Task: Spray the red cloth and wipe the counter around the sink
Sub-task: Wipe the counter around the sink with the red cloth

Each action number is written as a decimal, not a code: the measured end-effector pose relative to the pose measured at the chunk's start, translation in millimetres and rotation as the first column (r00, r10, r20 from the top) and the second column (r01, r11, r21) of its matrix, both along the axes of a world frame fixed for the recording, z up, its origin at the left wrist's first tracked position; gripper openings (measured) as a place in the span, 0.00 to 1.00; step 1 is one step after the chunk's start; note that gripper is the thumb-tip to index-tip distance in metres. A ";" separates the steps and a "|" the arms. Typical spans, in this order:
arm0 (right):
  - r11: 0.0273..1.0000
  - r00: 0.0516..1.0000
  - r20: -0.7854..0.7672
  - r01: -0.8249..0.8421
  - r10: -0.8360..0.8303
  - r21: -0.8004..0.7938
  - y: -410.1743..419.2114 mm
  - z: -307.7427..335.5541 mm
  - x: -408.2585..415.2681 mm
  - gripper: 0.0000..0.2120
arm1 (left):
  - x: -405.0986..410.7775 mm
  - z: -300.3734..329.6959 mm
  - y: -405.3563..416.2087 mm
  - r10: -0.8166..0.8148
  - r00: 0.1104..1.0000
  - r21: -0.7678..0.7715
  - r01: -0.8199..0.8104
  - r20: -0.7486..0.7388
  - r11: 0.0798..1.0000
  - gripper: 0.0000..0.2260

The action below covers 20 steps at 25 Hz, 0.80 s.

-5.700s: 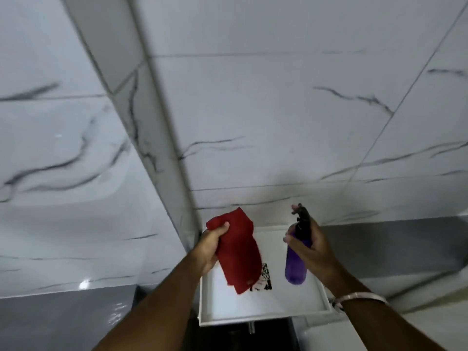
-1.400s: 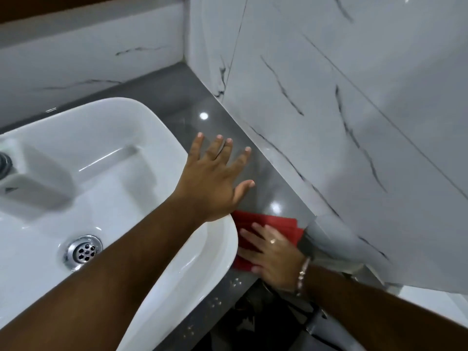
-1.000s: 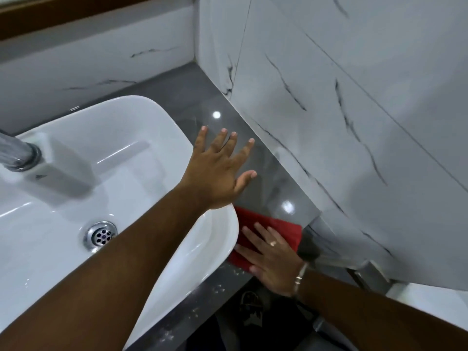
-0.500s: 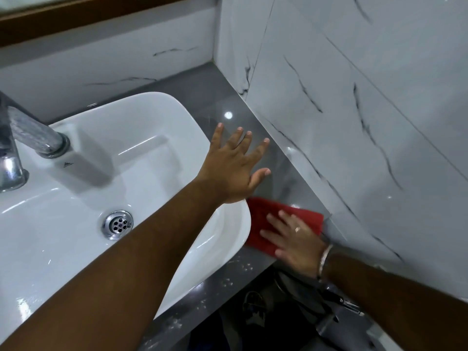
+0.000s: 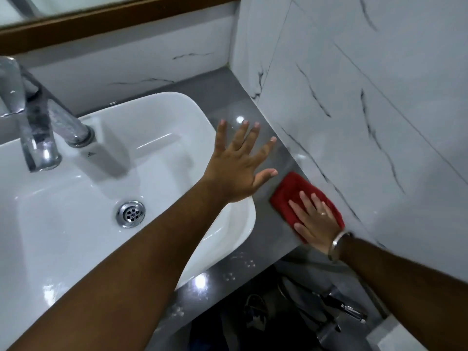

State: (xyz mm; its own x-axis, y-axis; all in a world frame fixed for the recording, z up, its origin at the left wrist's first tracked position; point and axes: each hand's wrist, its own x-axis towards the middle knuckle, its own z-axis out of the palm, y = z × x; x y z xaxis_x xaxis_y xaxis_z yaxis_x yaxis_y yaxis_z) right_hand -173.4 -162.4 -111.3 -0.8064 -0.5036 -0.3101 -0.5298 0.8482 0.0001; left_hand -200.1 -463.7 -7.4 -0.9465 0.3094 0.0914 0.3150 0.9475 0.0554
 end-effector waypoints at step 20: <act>0.976 0.999 0.036 0.047 -0.041 -0.213 -186.0 3.0 206.9 0.32 | 330.8 6.1 -166.6 0.702 0.671 -0.046 -0.714 0.238 0.699 0.37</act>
State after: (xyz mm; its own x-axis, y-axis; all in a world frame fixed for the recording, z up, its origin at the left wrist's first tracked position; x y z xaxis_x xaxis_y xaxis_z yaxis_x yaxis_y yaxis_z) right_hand 33.4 -348.4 -108.3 -0.8208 -0.5251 -0.2250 -0.4888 0.8494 -0.1993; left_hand 130.7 -630.2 -1.3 -0.8745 -0.4610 -0.1507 -0.4760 0.8753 0.0848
